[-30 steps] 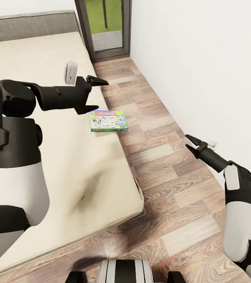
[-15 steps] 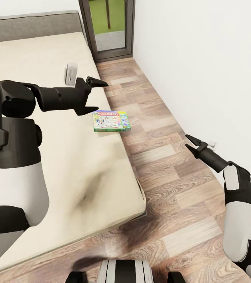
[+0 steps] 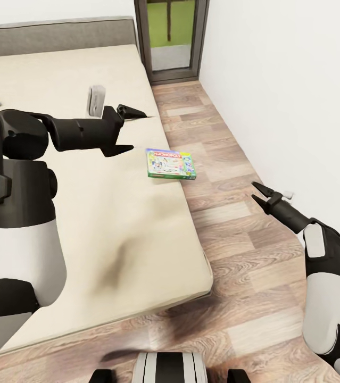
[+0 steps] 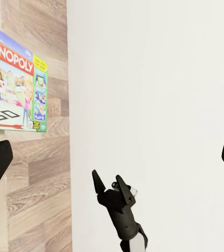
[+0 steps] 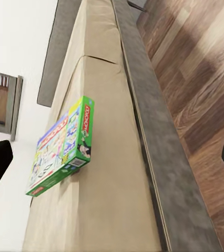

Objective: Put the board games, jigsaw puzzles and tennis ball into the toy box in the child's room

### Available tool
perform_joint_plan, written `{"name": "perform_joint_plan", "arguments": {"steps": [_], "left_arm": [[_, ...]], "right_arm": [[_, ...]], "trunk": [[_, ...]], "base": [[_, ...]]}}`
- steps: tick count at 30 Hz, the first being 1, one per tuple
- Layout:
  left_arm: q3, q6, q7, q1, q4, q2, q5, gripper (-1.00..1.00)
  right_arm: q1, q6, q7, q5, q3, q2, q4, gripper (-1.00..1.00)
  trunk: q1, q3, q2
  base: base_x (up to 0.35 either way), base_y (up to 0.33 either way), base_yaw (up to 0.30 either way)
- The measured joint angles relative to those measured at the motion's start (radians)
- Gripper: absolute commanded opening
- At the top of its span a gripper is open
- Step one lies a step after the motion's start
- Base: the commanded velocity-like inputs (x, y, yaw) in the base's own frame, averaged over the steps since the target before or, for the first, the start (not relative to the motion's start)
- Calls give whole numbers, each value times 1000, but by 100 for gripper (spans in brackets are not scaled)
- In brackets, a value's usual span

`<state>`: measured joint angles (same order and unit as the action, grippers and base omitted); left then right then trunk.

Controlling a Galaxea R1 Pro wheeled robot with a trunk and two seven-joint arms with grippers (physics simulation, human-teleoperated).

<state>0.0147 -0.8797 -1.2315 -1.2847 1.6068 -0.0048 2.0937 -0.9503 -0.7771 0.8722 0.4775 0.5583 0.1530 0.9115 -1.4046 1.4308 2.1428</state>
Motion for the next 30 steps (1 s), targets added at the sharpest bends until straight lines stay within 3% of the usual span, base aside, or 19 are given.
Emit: {"name": "perform_joint_plan", "arguments": {"steps": [19,30], "left_arm": [[1,1,-15,8,-1,-1,-3,100],[0,0,-20,24,-1,3,-4,100]], "right_arm": [[-15,-28,-16,5,10,11,-56,100],[-113,-55,-113,9,17,56,-181,100]], "trunk": [[0,-2,0],[0,-3,0]], "base": [[0,0,37],[0,0,4]]}}
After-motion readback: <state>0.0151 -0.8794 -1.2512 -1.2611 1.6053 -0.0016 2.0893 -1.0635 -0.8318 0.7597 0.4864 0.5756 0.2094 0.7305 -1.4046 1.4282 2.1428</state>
